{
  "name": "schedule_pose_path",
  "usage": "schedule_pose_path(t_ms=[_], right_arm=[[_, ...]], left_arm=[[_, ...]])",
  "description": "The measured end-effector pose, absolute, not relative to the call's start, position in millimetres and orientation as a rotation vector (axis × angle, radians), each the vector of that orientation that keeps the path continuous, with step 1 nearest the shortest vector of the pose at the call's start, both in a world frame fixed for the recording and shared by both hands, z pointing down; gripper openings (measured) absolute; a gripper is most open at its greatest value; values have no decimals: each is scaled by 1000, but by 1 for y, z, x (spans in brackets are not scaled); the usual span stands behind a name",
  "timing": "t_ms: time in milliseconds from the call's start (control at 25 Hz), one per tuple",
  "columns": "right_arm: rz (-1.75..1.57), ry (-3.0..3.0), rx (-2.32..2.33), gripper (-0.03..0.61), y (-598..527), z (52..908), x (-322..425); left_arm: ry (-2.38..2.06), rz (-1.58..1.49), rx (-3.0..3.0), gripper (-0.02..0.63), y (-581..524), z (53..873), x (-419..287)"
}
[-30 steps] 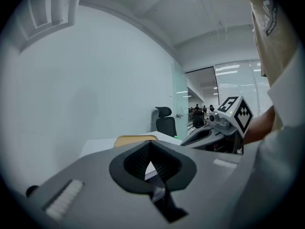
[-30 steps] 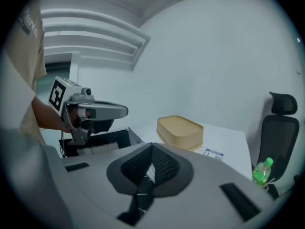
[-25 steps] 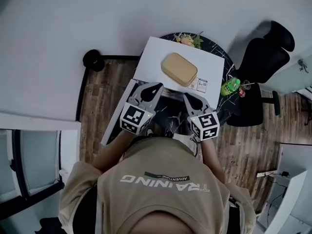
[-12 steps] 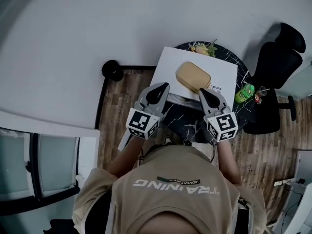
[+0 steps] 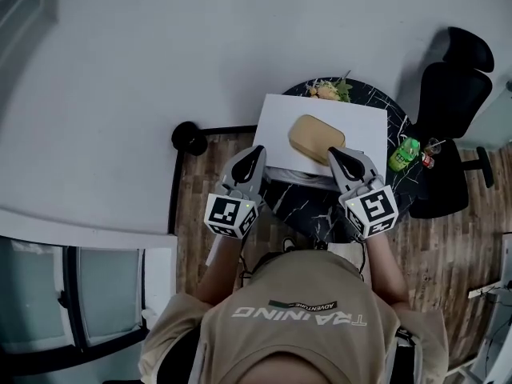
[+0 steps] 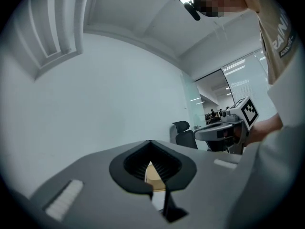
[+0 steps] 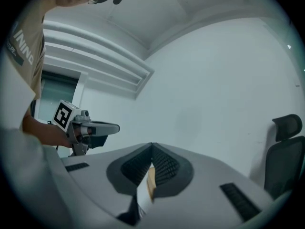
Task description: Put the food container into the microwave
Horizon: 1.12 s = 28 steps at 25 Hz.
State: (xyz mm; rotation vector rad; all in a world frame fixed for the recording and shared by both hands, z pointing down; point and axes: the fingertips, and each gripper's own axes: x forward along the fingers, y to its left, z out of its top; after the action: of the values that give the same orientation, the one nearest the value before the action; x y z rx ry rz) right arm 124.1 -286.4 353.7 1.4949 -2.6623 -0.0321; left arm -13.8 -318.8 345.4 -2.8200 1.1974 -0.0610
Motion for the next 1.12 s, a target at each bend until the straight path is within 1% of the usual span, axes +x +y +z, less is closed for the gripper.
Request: schedule_pose_path(t_ms=[400,600,840,1120], right_arm=[[38,-2606,1542,9,-289,378,134],[17,-2623,1528,9,-292,377,130],[63,-2638,1487,9,-300,392,123],[5,-2612,1460,9,-306,394,115]], left_arm=[[1207,-51,-2892,3,-316,363,-15],[1176,-74,-2892,3,-313,369,-6],[1109,-19,-2988,3,-310,371,11],[1096,-20,-2998,3,-312,373,13]])
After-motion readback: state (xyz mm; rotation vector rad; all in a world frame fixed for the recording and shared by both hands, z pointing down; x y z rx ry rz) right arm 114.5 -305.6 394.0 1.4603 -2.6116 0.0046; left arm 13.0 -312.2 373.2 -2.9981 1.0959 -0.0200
